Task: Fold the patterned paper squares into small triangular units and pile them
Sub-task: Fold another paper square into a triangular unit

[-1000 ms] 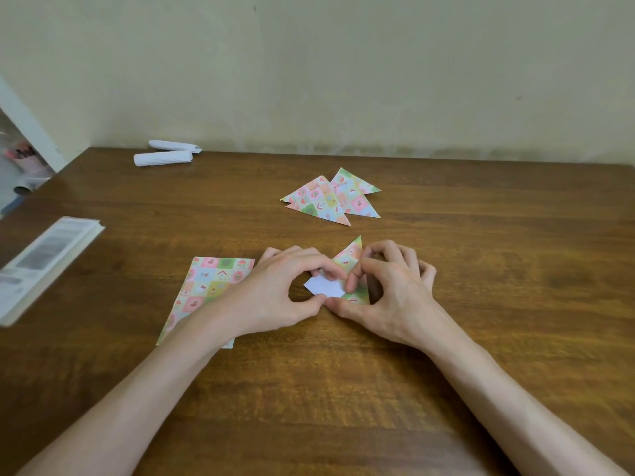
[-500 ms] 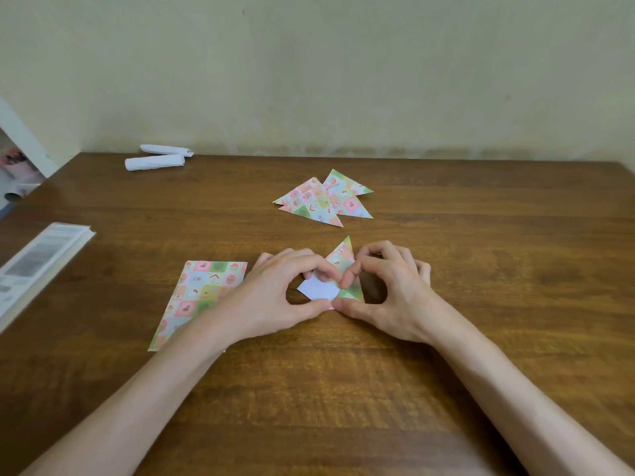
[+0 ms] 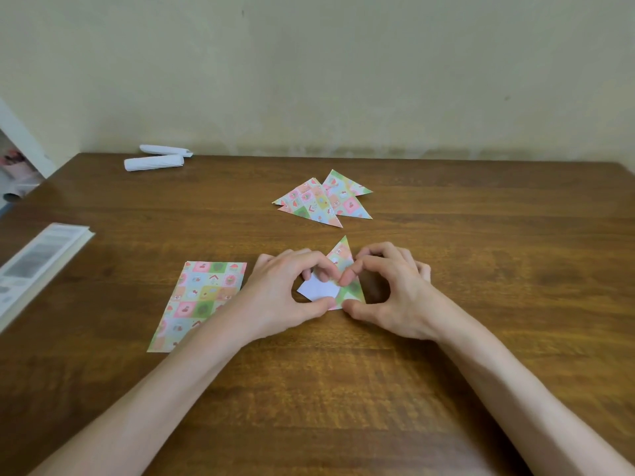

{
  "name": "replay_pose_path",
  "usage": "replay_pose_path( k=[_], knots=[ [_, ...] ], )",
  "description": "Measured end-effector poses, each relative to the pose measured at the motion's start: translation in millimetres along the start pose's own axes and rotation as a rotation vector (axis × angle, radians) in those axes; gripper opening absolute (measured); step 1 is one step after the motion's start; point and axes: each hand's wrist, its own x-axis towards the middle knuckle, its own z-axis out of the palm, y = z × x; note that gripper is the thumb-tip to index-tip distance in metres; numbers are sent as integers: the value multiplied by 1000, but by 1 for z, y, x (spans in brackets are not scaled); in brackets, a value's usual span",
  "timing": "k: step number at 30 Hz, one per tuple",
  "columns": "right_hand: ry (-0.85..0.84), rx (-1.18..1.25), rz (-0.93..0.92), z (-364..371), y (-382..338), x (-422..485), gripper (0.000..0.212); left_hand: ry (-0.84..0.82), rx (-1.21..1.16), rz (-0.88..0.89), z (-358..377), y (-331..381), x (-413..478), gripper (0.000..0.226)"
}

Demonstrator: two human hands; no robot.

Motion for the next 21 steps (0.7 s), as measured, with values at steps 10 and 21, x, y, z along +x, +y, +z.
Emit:
replay_pose_path(
  k=[10, 21],
  knots=[
    [-12, 26, -6, -2, 0, -1, 35, 97, 9, -52, 12, 4, -1, 24],
    [-94, 85, 18, -14, 8, -1, 60, 65, 14, -43, 12, 2, 1, 20]
  ],
)
